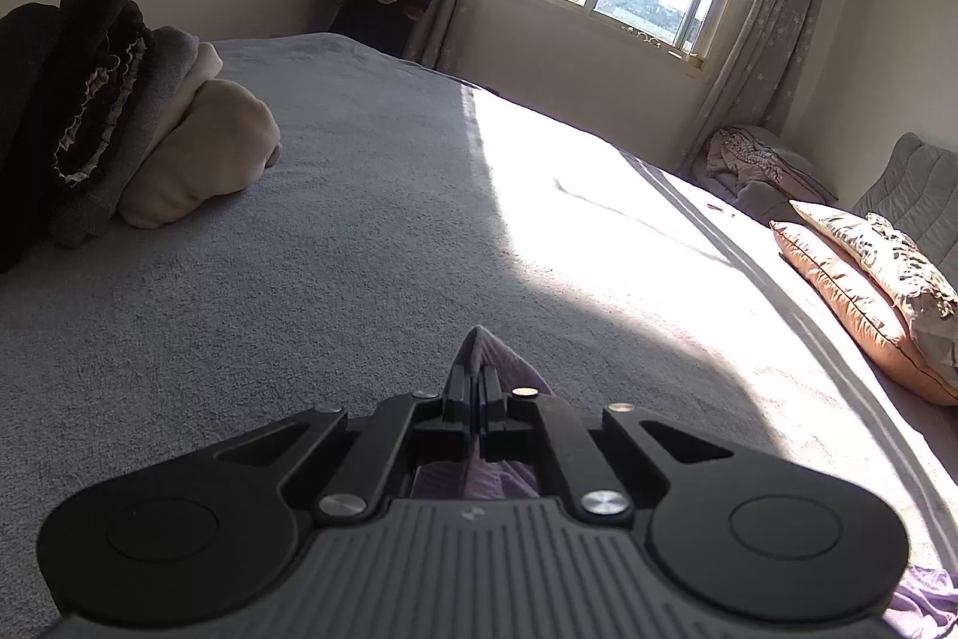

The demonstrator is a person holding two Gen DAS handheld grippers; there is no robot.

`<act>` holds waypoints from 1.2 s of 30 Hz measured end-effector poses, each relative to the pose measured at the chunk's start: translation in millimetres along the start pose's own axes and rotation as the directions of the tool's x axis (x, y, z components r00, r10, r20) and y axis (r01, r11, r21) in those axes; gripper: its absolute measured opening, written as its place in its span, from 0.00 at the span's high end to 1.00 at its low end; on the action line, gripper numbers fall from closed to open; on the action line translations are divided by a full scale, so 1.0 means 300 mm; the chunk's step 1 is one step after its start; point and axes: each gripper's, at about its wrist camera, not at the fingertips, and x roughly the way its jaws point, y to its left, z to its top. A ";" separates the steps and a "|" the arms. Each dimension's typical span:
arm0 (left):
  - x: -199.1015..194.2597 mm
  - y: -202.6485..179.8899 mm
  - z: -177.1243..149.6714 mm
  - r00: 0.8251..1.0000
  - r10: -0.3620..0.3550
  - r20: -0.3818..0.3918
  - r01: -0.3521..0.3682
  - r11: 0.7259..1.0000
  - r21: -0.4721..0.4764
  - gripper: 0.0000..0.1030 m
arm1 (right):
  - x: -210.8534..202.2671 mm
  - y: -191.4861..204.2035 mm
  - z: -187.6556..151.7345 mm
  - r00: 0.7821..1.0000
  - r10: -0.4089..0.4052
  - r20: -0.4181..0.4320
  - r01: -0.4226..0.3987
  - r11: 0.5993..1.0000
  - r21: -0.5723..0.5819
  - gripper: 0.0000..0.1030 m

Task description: Fold clothes

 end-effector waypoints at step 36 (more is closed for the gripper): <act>-0.062 -0.007 0.011 0.996 -0.078 0.053 0.079 0.997 -0.023 0.99 | 0.082 -0.048 -0.086 0.984 0.131 -0.119 -0.134 0.991 -0.016 0.99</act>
